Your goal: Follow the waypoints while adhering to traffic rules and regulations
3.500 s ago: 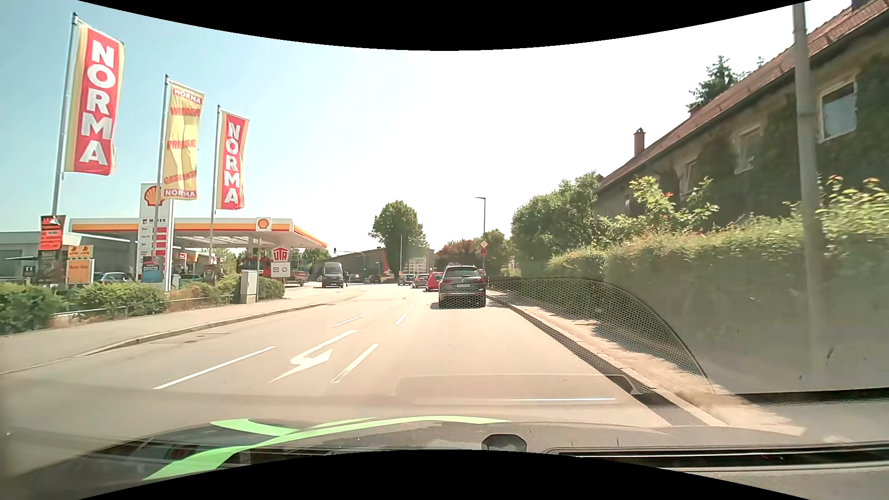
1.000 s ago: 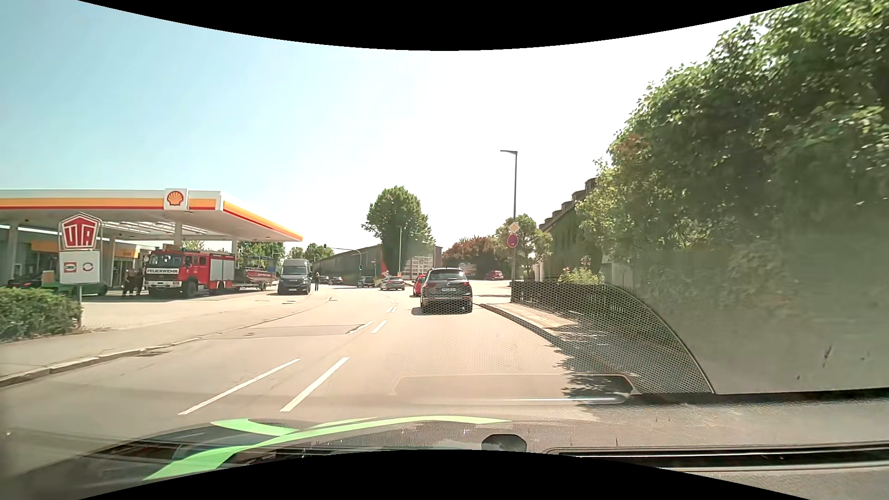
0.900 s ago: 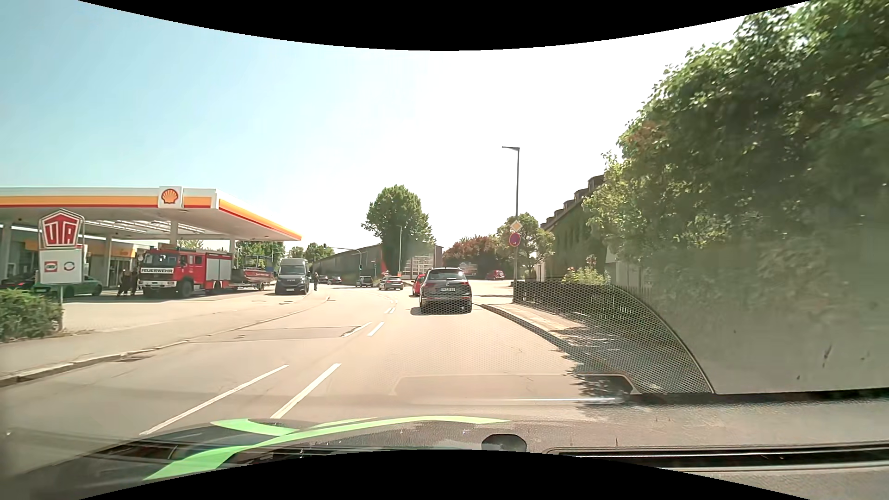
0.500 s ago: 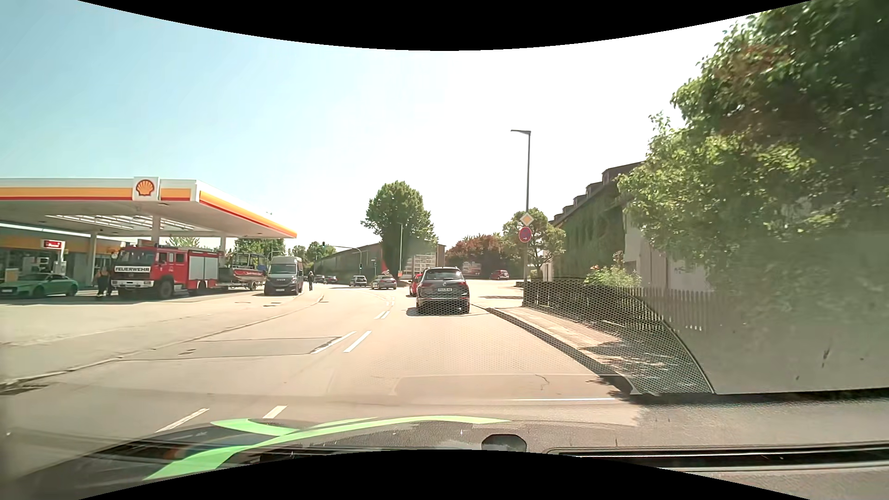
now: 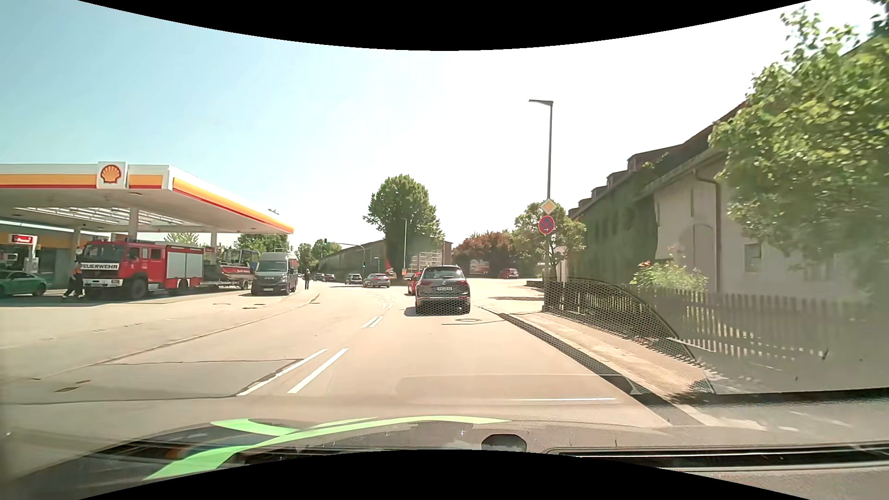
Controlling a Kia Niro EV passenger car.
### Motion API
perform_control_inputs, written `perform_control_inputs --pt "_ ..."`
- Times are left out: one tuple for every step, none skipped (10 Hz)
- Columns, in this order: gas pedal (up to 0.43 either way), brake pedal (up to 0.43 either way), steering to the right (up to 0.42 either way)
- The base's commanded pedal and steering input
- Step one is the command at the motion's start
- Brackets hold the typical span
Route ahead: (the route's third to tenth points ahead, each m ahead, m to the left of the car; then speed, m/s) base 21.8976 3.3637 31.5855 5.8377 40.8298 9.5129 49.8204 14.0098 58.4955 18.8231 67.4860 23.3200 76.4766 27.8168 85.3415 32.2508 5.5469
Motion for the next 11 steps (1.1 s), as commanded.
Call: perform_control_inputs --pt "0.087 0.000 -0.035" --pt "0.067 0.000 -0.035" --pt "0.059 0.000 -0.035" --pt "0.059 0.000 -0.035" --pt "0.059 0.000 -0.035" --pt "0.047 0.000 -0.035" --pt "0.047 0.000 -0.035" --pt "0.047 0.000 -0.035" --pt "0.047 0.000 -0.035" --pt "0.047 0.000 -0.035" --pt "0.047 0.000 -0.035"
